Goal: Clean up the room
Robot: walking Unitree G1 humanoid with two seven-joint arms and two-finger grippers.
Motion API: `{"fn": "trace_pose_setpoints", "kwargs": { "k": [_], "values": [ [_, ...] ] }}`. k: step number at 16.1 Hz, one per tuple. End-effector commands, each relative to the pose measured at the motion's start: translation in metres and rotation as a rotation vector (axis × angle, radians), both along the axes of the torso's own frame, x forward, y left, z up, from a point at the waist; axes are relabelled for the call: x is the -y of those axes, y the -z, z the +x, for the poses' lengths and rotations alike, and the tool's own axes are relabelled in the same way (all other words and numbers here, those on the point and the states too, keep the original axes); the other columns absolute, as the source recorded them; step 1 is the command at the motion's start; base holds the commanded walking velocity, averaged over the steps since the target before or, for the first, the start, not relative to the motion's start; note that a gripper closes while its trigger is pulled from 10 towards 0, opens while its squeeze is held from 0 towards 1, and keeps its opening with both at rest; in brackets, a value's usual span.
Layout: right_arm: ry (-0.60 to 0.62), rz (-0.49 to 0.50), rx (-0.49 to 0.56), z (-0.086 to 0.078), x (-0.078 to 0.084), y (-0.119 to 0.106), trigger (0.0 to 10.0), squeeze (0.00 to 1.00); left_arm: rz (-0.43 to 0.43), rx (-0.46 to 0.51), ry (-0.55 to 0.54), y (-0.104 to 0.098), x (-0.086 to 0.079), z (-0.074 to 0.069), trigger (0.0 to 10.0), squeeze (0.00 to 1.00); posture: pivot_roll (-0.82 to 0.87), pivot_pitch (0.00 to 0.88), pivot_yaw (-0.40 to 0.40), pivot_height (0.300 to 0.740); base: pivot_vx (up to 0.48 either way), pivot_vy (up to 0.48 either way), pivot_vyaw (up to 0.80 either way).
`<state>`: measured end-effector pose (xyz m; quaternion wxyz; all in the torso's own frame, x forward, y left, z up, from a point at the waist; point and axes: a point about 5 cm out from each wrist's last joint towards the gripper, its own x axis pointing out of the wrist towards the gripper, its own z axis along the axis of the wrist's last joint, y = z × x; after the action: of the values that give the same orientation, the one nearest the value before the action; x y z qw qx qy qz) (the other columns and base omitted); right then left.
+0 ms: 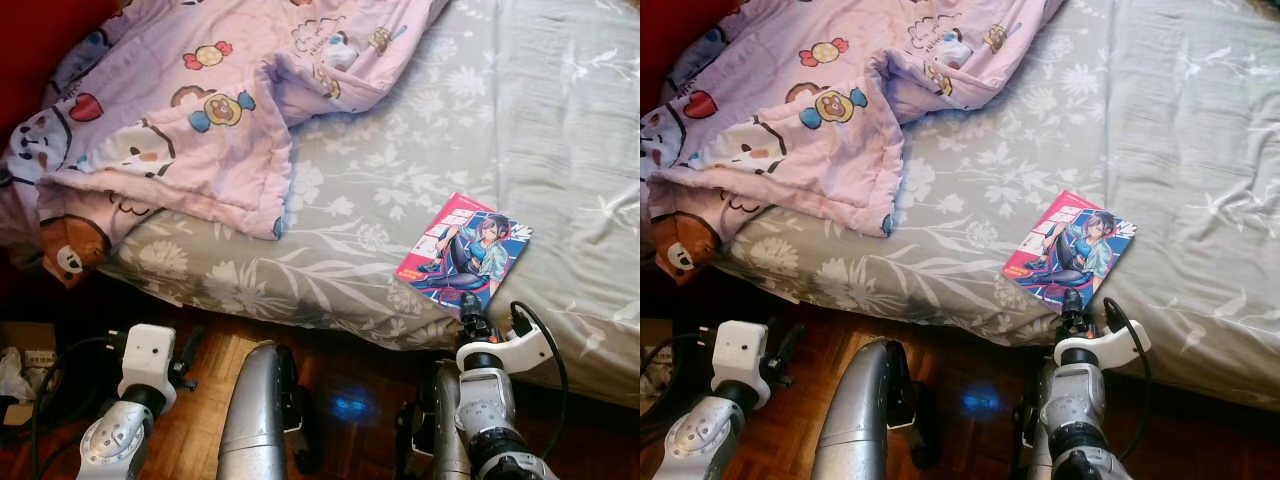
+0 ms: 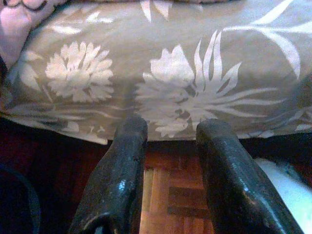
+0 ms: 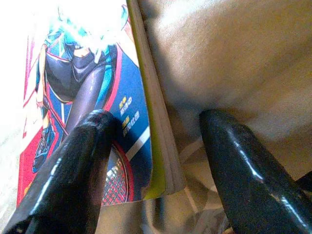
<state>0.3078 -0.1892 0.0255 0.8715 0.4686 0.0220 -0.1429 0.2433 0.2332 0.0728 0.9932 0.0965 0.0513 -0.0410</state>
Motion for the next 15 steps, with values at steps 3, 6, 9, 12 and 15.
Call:
{"fn": "trace_pose_setpoints", "kwargs": {
  "k": [3, 6, 9, 12, 15],
  "values": [
    [-0.082, 0.031, -0.073, -0.005, -0.016, 0.014, 10.0, 0.0, 0.019, -0.047, -0.017, 0.007, -0.008, -0.01, 10.0, 0.0, 0.29, 0.407, 0.111, 0.584, 0.0, 0.0, 0.0],
    [-0.156, 0.057, -0.049, -0.004, -0.027, 0.013, 10.0, 0.0, 0.023, -0.05, -0.019, 0.006, -0.008, -0.011, 10.0, 0.0, 0.29, 0.409, 0.113, 0.584, 0.0, 0.0, 0.0],
    [-0.172, 0.08, -0.042, -0.009, -0.032, 0.018, 10.0, 0.0, 0.025, -0.05, -0.022, 0.006, -0.009, -0.01, 10.0, 0.0, 0.28, 0.408, 0.112, 0.584, 0.0, 0.0, 0.0],
    [-0.205, 0.122, -0.039, -0.017, -0.04, 0.025, 10.0, 0.0, 0.029, -0.046, -0.026, 0.005, -0.011, -0.009, 10.0, 0.0, 0.28, 0.404, 0.113, 0.584, 0.0, 0.0, 0.0],
    [-0.228, 0.15, -0.028, -0.018, -0.044, 0.026, 10.0, 0.0, 0.037, -0.044, -0.023, 0.005, -0.011, -0.008, 10.0, 0.0, 0.29, 0.403, 0.112, 0.584, 0.0, 0.0, 0.0]
  ]
}}
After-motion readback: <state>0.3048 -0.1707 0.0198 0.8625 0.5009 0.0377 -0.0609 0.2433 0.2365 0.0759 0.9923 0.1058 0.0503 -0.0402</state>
